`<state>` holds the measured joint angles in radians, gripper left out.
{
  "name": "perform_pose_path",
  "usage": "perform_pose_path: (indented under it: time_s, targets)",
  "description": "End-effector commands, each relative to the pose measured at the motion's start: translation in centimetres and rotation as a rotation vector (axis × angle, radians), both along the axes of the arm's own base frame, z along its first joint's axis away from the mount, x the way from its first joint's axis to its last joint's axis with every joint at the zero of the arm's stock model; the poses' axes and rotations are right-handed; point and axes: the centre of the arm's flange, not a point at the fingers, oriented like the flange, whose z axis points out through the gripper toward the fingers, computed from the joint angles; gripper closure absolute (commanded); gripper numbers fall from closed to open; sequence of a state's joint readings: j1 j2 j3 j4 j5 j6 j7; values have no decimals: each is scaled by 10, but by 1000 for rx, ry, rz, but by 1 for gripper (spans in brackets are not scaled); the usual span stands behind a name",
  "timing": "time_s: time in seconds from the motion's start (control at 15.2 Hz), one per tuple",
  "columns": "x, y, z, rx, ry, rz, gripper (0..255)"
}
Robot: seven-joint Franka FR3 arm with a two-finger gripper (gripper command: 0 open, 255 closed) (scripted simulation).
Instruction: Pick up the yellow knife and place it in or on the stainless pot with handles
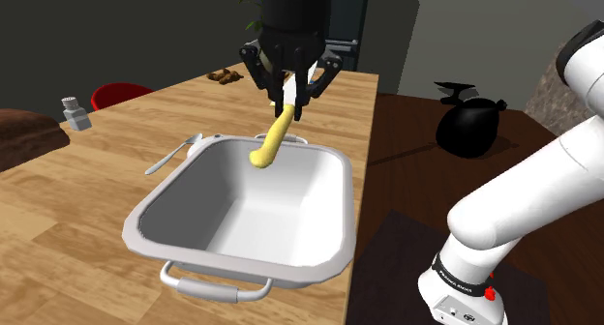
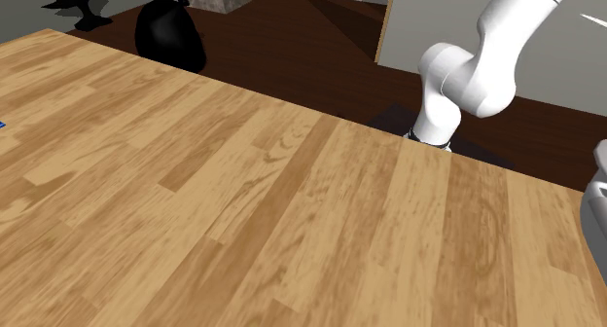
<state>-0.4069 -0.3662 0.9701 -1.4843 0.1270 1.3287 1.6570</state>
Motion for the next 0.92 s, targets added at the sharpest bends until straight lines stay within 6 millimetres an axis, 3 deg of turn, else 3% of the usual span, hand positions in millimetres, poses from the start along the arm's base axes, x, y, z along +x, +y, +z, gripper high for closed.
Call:
perform_pose_path:
  time_s: [0.0,0.46,0.86]
  targets:
    - [-9,25,4,2,0,-3,255]
    - [-30,110,7,2,0,-3,255]
    - [-30,110,-25,2,0,-3,255]
